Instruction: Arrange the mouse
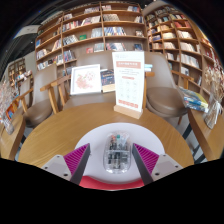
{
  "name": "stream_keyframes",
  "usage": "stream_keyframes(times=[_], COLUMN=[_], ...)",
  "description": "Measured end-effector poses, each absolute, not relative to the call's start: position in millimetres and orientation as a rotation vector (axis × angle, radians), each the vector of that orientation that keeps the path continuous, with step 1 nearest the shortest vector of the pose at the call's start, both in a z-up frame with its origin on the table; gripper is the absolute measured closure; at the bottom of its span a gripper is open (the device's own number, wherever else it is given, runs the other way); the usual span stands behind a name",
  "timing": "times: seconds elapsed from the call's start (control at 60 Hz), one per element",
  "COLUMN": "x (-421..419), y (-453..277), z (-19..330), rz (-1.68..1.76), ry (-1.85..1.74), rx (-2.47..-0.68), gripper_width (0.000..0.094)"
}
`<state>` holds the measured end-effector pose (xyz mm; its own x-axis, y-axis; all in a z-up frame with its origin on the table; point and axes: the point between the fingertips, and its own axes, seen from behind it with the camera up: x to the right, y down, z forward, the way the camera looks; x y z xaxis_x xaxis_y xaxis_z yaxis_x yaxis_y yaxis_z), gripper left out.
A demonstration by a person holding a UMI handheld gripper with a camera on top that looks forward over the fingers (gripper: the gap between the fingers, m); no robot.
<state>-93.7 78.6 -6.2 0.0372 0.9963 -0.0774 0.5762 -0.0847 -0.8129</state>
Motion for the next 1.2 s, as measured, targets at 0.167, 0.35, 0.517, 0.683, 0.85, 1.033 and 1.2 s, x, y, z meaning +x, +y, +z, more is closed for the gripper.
stream_keyframes(times=[0.167, 0.35, 0.517, 0.683, 0.85, 1.033, 1.2], x=[-73.9, -1.4, 98.7, 193.6, 268.3, 316.3, 330.0], y=[92.3, 90.5, 86.1, 79.3, 70.4, 57.8, 52.3], z=[23.6, 86.8, 131.4, 153.6, 152.2, 156.9, 163.8], rz=[0.863, 0.907, 0.927, 0.926, 0.904, 0.893, 0.902], ry=[-1.525, -1.477, -1.442, -1.453, -1.498, -1.532, -1.527], rx=[-1.721, -1.705, -1.693, -1.660, -1.640, -1.584, -1.560], gripper_width=[0.0083, 0.0081, 0.0081, 0.0082, 0.0081, 0.0085, 0.0084])
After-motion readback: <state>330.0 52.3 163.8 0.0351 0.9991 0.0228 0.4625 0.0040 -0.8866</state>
